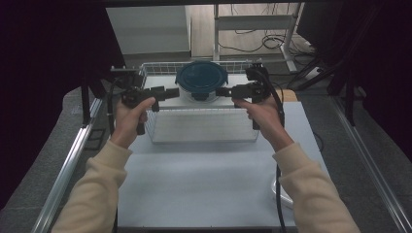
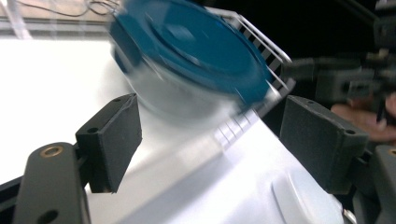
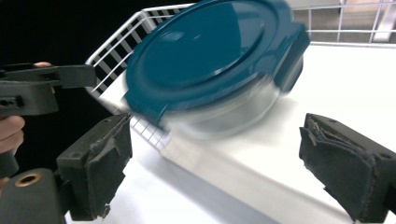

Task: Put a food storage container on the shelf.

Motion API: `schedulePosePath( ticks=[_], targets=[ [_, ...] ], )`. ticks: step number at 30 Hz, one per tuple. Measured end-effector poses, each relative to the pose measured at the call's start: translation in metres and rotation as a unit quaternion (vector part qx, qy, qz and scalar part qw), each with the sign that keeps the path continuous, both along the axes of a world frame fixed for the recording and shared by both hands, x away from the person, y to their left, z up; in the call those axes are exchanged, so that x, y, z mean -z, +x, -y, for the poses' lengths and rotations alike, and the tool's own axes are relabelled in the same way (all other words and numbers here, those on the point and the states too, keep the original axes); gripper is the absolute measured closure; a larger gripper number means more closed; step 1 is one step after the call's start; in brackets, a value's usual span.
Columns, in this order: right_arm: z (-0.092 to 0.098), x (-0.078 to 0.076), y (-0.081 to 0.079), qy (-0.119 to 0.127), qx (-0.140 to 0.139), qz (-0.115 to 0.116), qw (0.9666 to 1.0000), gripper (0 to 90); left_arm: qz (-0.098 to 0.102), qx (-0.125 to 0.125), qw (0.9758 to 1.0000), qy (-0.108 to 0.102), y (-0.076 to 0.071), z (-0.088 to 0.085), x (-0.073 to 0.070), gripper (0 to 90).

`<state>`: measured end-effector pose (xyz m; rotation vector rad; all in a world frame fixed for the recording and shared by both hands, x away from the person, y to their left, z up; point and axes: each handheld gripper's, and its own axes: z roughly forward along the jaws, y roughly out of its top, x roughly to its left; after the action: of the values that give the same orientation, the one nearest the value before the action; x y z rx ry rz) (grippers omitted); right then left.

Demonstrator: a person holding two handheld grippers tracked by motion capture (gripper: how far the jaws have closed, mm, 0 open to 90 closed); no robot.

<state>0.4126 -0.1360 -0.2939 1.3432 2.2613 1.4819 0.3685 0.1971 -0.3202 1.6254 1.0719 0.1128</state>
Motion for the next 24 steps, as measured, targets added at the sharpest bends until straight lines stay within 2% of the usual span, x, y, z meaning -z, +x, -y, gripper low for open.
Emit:
schedulePosePath(
  ticks=[1, 2, 3, 4, 5, 6, 7, 8, 9, 10, 11, 12, 13, 14, 15, 17, 18, 19, 20, 21, 22, 24],
  targets=[
    [0.003, 0.000, -0.009, 0.001, -0.002, 0.010, 0.9999, 10.3, 0.004, 0.005, 1.0000, 0.002, -0.008, 0.000, 0.002, 20.5],
    [0.007, 0.001, -0.018, 0.002, -0.003, 0.021, 0.9998, 11.2, 0.004, 0.005, 1.0000, 0.002, -0.008, 0.000, 0.002, 20.6],
    [0.010, 0.004, -0.027, 0.001, -0.002, 0.033, 0.9995, 12.2, 0.014, 0.009, 0.9998, 0.006, -0.022, 0.002, 0.007, 20.6],
    [0.012, 0.008, -0.035, -0.004, -0.005, 0.040, 0.9992, 12.5, 0.017, 0.012, 0.9998, 0.008, -0.027, 0.003, 0.010, 20.9],
    [0.013, 0.012, -0.043, -0.010, -0.009, 0.042, 0.9990, 12.5, 0.016, 0.016, 0.9997, 0.009, -0.032, 0.004, 0.015, 20.9],
    [0.013, 0.012, -0.043, -0.010, -0.009, 0.042, 0.9990, 12.5, 0.016, 0.016, 0.9997, 0.009, -0.032, 0.004, 0.015, 21.0],
    [0.017, 0.021, -0.058, -0.015, -0.016, 0.050, 0.9985, 13.2, 0.014, 0.025, 0.9995, 0.012, -0.041, 0.006, 0.025, 21.3],
    [0.017, 0.021, -0.058, -0.015, -0.016, 0.050, 0.9985, 13.2, 0.014, 0.025, 0.9995, 0.012, -0.041, 0.006, 0.025, 21.6],
    [0.021, 0.028, -0.074, -0.027, -0.023, 0.061, 0.9975, 13.6, 0.012, 0.030, 0.9992, 0.022, -0.049, 0.007, 0.036, 21.8],
    [0.021, 0.028, -0.074, -0.027, -0.023, 0.061, 0.9975, 13.6, 0.012, 0.030, 0.9992, 0.022, -0.049, 0.007, 0.036, 21.8],
    [0.026, 0.035, -0.089, -0.044, -0.025, 0.076, 0.9958, 14.7, 0.010, 0.024, 0.9990, 0.036, -0.057, 0.007, 0.048, 22.0],
    [0.031, 0.039, -0.095, -0.051, -0.027, 0.081, 0.9951, 15.6, 0.010, 0.024, 0.9990, 0.036, -0.057, 0.007, 0.048, 22.0],
    [0.035, 0.043, -0.101, -0.054, -0.029, 0.079, 0.9950, 16.2, 0.009, 0.019, 0.9986, 0.048, -0.065, 0.005, 0.059, 22.1],
    [0.035, 0.043, -0.101, -0.054, -0.029, 0.079, 0.9950, 16.2, 0.009, 0.019, 0.9986, 0.048, -0.065, 0.005, 0.059, 22.4],
    [0.046, 0.051, -0.110, -0.060, -0.032, 0.070, 0.9952, 17.2, 0.008, 0.016, 0.9984, 0.053, -0.069, 0.005, 0.064, 22.4],
    [0.058, 0.061, -0.117, -0.065, -0.028, 0.061, 0.9956, 18.0, 0.008, 0.022, 0.9978, 0.063, -0.082, 0.005, 0.078, 23.0],
    [0.063, 0.066, -0.120, -0.066, -0.024, 0.059, 0.9958, 18.7, 0.008, 0.022, 0.9978, 0.063, -0.082, 0.005, 0.078, 23.0],
    [0.069, 0.072, -0.123, -0.068, -0.022, 0.057, 0.9958, 19.3, 0.005, 0.024, 0.9969, 0.075, -0.087, 0.007, 0.087, 23.0],
    [0.069, 0.072, -0.123, -0.068, -0.022, 0.057, 0.9958, 19.3, 0.005, 0.024, 0.9969, 0.075, -0.087, 0.007, 0.087, 23.2],
    [0.081, 0.083, -0.127, -0.068, -0.014, 0.044, 0.9966, 20.1, -0.006, 0.033, 0.9963, 0.080, -0.091, 0.009, 0.095, 23.2],
    [0.081, 0.083, -0.127, -0.068, -0.014, 0.044, 0.9966, 20.1, -0.006, 0.033, 0.9963, 0.080, -0.091, 0.009, 0.095, 23.2],
    [0.097, 0.095, -0.134, -0.069, 0.001, 0.045, 0.9966, 21.4, -0.015, 0.030, 0.9946, 0.098, -0.096, 0.010, 0.105, 23.1]
  ],
)
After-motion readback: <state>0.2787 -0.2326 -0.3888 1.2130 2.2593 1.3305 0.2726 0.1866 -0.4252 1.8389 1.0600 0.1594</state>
